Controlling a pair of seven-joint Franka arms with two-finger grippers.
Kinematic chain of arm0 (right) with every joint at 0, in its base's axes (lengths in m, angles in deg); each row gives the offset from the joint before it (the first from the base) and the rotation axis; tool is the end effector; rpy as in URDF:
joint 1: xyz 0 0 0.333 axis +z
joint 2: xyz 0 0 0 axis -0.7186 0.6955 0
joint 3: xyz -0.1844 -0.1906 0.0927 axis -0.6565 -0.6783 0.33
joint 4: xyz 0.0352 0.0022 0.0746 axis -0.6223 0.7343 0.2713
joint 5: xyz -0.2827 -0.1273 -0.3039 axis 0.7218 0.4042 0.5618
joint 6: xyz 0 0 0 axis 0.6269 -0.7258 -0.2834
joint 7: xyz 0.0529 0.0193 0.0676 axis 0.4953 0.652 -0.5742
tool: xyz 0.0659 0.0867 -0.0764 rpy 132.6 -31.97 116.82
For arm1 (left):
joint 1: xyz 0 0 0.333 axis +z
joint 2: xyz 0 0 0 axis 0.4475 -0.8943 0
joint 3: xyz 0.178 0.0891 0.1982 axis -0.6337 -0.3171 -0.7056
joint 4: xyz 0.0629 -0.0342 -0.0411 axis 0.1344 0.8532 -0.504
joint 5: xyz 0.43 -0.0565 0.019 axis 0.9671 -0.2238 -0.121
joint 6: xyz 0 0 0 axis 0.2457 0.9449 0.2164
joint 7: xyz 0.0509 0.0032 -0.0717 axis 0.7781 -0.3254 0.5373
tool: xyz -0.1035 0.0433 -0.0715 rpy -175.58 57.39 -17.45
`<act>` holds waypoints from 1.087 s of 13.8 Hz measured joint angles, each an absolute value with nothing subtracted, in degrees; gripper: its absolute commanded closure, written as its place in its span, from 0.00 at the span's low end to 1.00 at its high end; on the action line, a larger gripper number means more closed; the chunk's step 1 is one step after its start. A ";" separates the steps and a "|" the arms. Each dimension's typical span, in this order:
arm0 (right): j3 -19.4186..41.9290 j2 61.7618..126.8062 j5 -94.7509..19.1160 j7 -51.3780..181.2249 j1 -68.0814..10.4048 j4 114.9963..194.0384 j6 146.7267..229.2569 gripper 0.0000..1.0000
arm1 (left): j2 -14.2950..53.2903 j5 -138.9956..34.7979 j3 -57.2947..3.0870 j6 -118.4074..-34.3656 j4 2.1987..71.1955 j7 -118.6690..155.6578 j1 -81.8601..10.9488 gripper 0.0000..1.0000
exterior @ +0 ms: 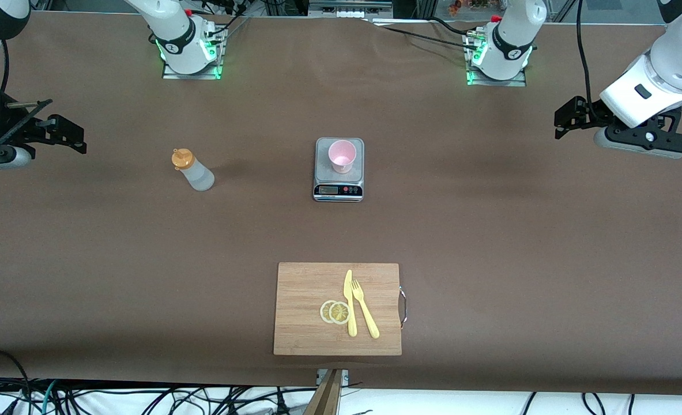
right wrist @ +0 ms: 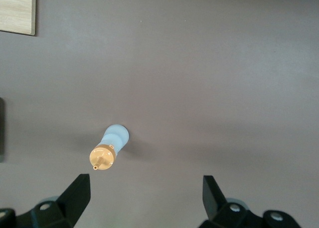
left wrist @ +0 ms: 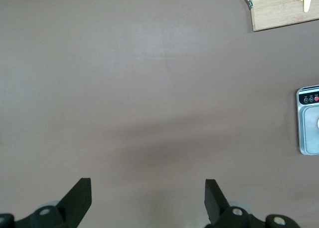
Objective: Add sauce to pink cup with both arms
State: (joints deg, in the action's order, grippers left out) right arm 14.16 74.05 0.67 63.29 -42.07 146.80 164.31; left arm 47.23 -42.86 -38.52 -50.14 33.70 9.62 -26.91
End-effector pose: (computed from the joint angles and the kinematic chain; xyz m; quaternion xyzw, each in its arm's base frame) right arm 0.6114 0.0110 0.5217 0.9971 0.0704 -0.0241 0.0137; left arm 0.5780 -0.0727 0.5275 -0.9960 0.0834 0.0329 0.0057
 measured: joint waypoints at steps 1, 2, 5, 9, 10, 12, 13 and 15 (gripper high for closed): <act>14.17 74.05 0.67 63.29 -42.07 146.80 164.31 0.00 | 47.23 -42.86 -38.52 -50.14 33.70 9.62 -26.91 0.00; 14.17 74.05 0.67 63.29 -42.07 146.80 164.32 0.00 | 47.23 -42.86 -38.52 -50.14 33.70 9.62 -26.91 0.00; 14.16 74.05 0.67 63.30 -42.07 146.80 164.32 0.00 | 47.23 -42.86 -38.52 -50.13 33.70 9.62 -26.91 0.00; 14.16 74.07 0.67 63.31 -42.07 146.80 164.32 0.00 | 47.23 -42.86 -38.52 -50.03 33.70 9.62 -26.89 0.00; 14.16 74.08 0.67 63.31 -42.08 146.80 164.32 0.00 | 47.23 -42.86 -38.52 -50.01 33.70 9.62 -26.82 0.00; 14.16 74.11 0.67 63.33 -42.09 146.80 164.72 0.00 | 47.23 -42.86 -38.56 -49.99 33.70 9.62 -26.69 0.00; 14.15 74.14 0.67 63.33 -42.10 146.80 165.03 0.00 | 47.23 -42.86 -38.57 -49.99 33.70 9.62 -26.68 0.00; 14.15 74.14 0.67 63.34 -42.10 146.80 165.17 0.00 | 47.23 -42.86 -38.55 -49.99 33.70 9.62 -26.69 0.00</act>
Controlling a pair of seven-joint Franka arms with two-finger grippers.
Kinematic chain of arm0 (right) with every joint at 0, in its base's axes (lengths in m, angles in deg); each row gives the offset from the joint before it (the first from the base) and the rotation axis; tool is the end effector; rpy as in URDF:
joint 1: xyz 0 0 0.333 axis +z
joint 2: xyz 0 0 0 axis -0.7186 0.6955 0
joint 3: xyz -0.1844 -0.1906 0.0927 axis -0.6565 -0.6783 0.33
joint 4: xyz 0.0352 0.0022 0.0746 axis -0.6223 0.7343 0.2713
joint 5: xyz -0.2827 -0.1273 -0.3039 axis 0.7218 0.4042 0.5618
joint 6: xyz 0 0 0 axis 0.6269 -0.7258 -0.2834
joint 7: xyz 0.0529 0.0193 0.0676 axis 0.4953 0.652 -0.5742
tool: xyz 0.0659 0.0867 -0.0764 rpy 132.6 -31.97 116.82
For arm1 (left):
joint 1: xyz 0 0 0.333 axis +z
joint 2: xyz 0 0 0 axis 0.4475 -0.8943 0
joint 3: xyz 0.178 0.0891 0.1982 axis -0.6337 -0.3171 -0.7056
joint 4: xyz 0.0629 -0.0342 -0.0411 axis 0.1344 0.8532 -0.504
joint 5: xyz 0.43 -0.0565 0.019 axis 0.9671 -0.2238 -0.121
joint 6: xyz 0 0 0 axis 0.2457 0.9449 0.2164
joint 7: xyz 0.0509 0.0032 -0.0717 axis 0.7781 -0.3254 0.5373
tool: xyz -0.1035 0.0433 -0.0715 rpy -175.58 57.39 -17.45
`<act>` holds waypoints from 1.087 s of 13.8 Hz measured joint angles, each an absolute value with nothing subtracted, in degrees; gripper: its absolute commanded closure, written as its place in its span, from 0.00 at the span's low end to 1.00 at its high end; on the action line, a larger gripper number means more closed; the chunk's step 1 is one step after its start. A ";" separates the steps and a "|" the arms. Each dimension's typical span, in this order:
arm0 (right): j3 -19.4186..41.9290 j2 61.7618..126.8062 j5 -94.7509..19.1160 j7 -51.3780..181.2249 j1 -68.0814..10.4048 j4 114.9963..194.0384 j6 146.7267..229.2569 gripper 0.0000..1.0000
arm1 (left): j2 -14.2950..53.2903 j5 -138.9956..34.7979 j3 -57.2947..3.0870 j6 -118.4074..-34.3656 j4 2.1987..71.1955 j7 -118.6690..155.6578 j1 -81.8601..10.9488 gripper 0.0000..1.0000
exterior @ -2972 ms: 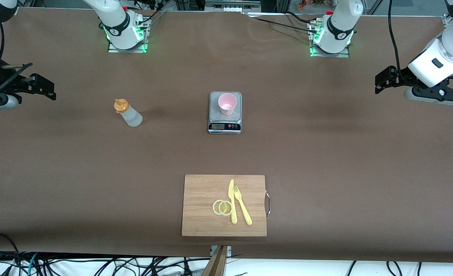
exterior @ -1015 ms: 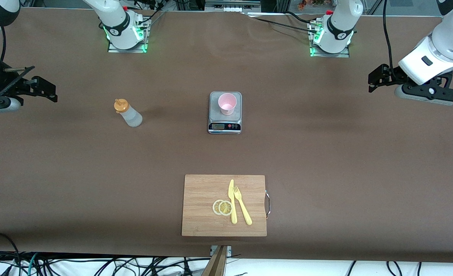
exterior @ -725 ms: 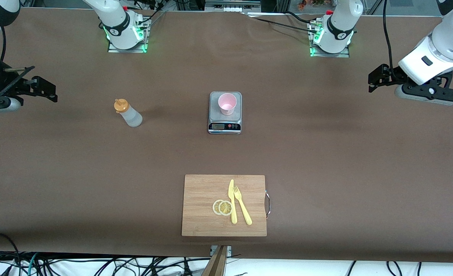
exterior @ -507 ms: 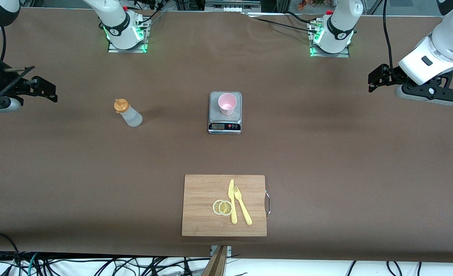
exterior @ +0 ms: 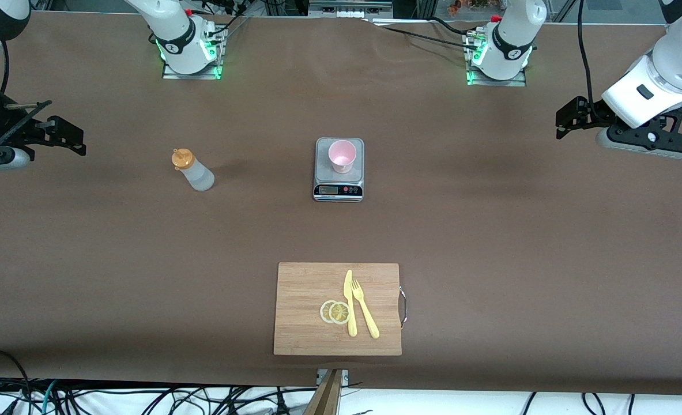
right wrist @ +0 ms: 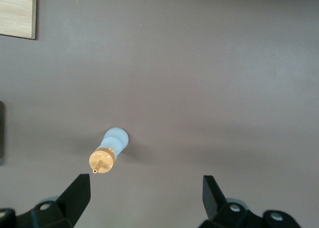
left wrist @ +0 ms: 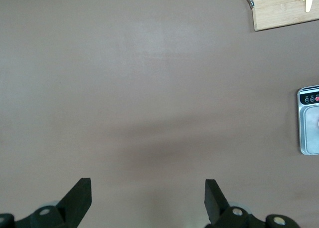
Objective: Add sauce to pink cup with both arms
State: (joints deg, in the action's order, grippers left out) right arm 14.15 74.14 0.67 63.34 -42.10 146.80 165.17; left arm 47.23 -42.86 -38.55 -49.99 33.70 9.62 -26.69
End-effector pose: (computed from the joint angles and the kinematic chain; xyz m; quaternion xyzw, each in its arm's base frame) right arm 0.6138 0.0107 0.5219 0.9973 0.0697 -0.0174 0.0141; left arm 0.5780 -0.0701 0.5272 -0.9961 0.0812 0.0342 0.0057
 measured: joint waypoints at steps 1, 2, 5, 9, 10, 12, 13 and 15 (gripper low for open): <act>14.15 74.14 0.67 63.34 -42.10 146.80 165.24 0.00 | 47.23 -42.86 -38.55 -49.99 33.70 9.62 -26.69 0.00; 14.15 74.14 0.67 63.36 -42.10 146.80 165.29 0.00 | 47.23 -42.86 -38.54 -49.99 33.70 9.62 -26.71 0.00; 14.14 74.14 0.67 63.40 -42.12 146.80 165.67 0.00 | 47.23 -42.86 -38.47 -49.96 33.70 9.62 -26.76 0.00; 14.13 74.14 0.67 63.41 -42.16 146.80 165.76 0.00 | 47.14 -42.86 -38.48 -49.96 33.70 9.62 -26.76 0.00; 14.13 74.14 0.67 63.41 -42.16 146.80 165.78 0.00 | 47.11 -42.86 -38.48 -49.96 33.70 9.62 -26.76 0.00; 14.13 74.14 0.67 63.41 -42.16 146.80 165.81 0.00 | 47.08 -42.86 -38.49 -49.96 33.70 9.62 -26.76 0.00; 14.13 74.14 0.67 63.41 -42.16 146.80 165.82 0.00 | 47.08 -42.86 -38.50 -49.96 33.70 9.62 -26.76 0.00; 14.13 74.14 0.67 63.41 -42.16 146.80 165.83 0.00 | 47.07 -42.86 -38.50 -49.96 33.70 9.62 -26.76 0.00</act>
State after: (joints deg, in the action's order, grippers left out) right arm 14.13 74.14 0.67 63.41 -42.16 146.80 165.83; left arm 47.07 -42.86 -38.50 -49.96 33.70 9.62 -26.76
